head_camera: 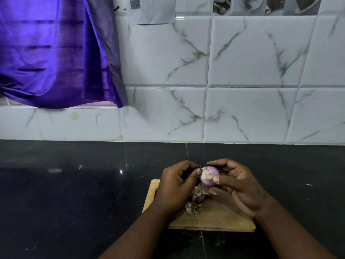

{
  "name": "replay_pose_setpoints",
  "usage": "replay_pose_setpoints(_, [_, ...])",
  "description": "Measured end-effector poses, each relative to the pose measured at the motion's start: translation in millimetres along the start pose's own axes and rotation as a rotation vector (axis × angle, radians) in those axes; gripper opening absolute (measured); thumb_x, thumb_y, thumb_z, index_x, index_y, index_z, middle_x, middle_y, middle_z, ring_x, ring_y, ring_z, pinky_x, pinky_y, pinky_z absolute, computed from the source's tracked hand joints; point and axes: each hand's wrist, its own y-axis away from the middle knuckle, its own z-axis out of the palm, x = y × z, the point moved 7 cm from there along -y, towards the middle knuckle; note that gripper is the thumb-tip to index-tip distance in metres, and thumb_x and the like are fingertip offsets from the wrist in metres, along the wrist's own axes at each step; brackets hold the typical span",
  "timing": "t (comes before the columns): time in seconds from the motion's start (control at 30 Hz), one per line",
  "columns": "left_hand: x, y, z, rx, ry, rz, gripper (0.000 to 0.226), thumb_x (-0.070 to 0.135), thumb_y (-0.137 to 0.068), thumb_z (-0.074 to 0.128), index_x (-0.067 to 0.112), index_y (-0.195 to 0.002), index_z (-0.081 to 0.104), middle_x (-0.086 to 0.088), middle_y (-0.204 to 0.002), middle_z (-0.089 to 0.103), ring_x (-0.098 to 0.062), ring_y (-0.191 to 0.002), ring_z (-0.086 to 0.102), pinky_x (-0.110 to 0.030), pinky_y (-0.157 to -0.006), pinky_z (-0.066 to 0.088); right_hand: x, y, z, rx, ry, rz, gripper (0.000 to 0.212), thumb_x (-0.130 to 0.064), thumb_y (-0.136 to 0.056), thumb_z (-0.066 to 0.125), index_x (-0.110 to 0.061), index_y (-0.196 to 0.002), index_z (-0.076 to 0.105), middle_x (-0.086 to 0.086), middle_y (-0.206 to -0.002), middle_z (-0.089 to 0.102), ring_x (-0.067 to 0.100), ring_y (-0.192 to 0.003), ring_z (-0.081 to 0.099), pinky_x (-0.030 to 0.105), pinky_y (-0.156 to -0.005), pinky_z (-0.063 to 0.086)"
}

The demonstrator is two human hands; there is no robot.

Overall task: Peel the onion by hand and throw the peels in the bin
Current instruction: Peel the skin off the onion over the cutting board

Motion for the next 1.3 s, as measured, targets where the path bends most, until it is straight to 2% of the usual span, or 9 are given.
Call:
replay_pose_setpoints(0.13, [3,1,-1,0.001,-0.052,0.021,0.017,0.014,-0.099,0.071,0.018,-0.112,0.081,0.008,-0.1,0.081,-0.009,-0.095,0.077,-0.04,-0.083,0.063,0,1,2,-0.017,0.016,0.01,0.039,0.0,-0.069,0.079,-0.005,-0.108,0.076,0.024,-0.112,0.075,0.034,-0.102,0.073,0.035,-0.081,0.062])
replay_pose_setpoints(0.27, [4,0,-4,0.051,-0.161,0.06,0.017,0.013,-0.093,0.076,0.019,-0.107,0.083,0.009,-0.093,0.081,-0.006,-0.084,0.076,-0.039,-0.075,0.064,1,2,5,-0.022,0.066,0.003,0.048,-0.014,-0.06,0.087,-0.007,-0.106,0.077,0.025,-0.11,0.074,0.035,-0.101,0.073,0.038,-0.084,0.063])
replay_pose_setpoints(0.43, [3,-1,-6,0.109,-0.157,0.065,0.02,0.004,-0.09,0.075,0.017,-0.103,0.084,0.009,-0.088,0.081,-0.006,-0.081,0.076,-0.03,-0.072,0.063,0,1,6,-0.023,0.023,0.003,0.049,-0.016,-0.059,0.086,-0.007,-0.107,0.077,0.024,-0.112,0.075,0.033,-0.101,0.074,0.037,-0.081,0.062])
replay_pose_setpoints(0.6, [-6,-1,-2,0.094,0.103,-0.094,0.023,0.001,-0.098,0.065,0.015,-0.099,0.083,0.001,-0.089,0.081,-0.015,-0.085,0.078,-0.037,-0.077,0.064,-1,0,4,-0.005,-0.017,0.005,0.043,-0.003,-0.066,0.081,-0.005,-0.109,0.075,0.023,-0.113,0.075,0.032,-0.102,0.074,0.034,-0.078,0.062])
replay_pose_setpoints(0.73, [-8,0,3,0.026,0.173,-0.131,0.015,0.012,-0.099,0.07,0.017,-0.104,0.083,-0.003,-0.096,0.082,-0.021,-0.092,0.078,-0.047,-0.084,0.064,-2,0,1,0.011,-0.021,-0.018,0.041,0.002,-0.07,0.073,-0.003,-0.11,0.073,0.02,-0.11,0.076,0.03,-0.099,0.074,0.032,-0.078,0.063])
replay_pose_setpoints(0.83, [-8,1,2,0.027,0.183,-0.15,0.013,0.009,-0.097,0.072,0.014,-0.102,0.083,-0.005,-0.093,0.082,-0.024,-0.09,0.079,-0.052,-0.084,0.064,-1,0,1,0.002,-0.013,-0.012,0.043,0.003,-0.069,0.074,0.0,-0.112,0.072,0.022,-0.109,0.076,0.031,-0.098,0.075,0.032,-0.078,0.063])
replay_pose_setpoints(0.97, [-6,2,1,0.036,0.132,-0.136,0.012,0.008,-0.094,0.075,0.014,-0.099,0.084,-0.002,-0.089,0.082,-0.022,-0.086,0.079,-0.051,-0.08,0.065,0,0,2,-0.011,0.043,-0.02,0.044,-0.001,-0.065,0.082,-0.002,-0.108,0.075,0.022,-0.109,0.076,0.032,-0.101,0.074,0.033,-0.079,0.062])
replay_pose_setpoints(1.1, [-4,3,-2,0.065,-0.01,-0.08,0.016,0.007,-0.092,0.076,0.016,-0.1,0.085,0.007,-0.087,0.082,-0.01,-0.081,0.078,-0.037,-0.075,0.065,-1,1,4,-0.009,0.108,-0.043,0.049,-0.016,-0.058,0.088,-0.008,-0.105,0.077,0.023,-0.109,0.075,0.034,-0.103,0.073,0.038,-0.085,0.061])
replay_pose_setpoints(1.3, [5,1,-3,0.088,-0.202,0.031,0.018,0.011,-0.09,0.076,0.019,-0.104,0.085,0.01,-0.089,0.082,-0.003,-0.079,0.076,-0.034,-0.071,0.064,-2,0,5,-0.017,0.115,-0.051,0.05,-0.017,-0.059,0.089,-0.008,-0.107,0.077,0.023,-0.11,0.075,0.035,-0.104,0.072,0.039,-0.086,0.061])
